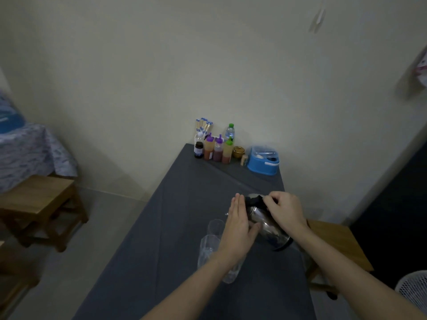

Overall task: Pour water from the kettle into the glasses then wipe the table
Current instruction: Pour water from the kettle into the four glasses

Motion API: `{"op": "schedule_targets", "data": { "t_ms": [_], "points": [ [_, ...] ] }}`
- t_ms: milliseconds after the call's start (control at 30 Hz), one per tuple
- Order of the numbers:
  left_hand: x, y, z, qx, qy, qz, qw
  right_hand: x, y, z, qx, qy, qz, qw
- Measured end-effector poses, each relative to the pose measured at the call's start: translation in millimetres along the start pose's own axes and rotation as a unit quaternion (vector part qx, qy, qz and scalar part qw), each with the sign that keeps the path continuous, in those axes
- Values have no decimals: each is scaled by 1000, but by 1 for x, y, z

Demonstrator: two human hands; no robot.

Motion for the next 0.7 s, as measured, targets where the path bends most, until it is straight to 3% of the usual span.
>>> {"op": "schedule_targets", "data": {
  "t_ms": [233, 700],
  "points": [
    [4, -6, 13, 59, -82, -40, 994, -14, 25, 19, 79, -73, 79, 991],
    [-6, -12, 20, 84, -145, -79, 983, -26, 44, 36, 138, -118, 182, 966]
  ]
}}
Point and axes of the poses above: each hand's wrist, its own y-axis towards the middle knuckle, its own x-axis out of the back of the hand, z = x × y, the point moved 6 cm from there along y, towards the middle knuckle, and after that the axes turned 14 degrees about x, right-handed, at the moved point
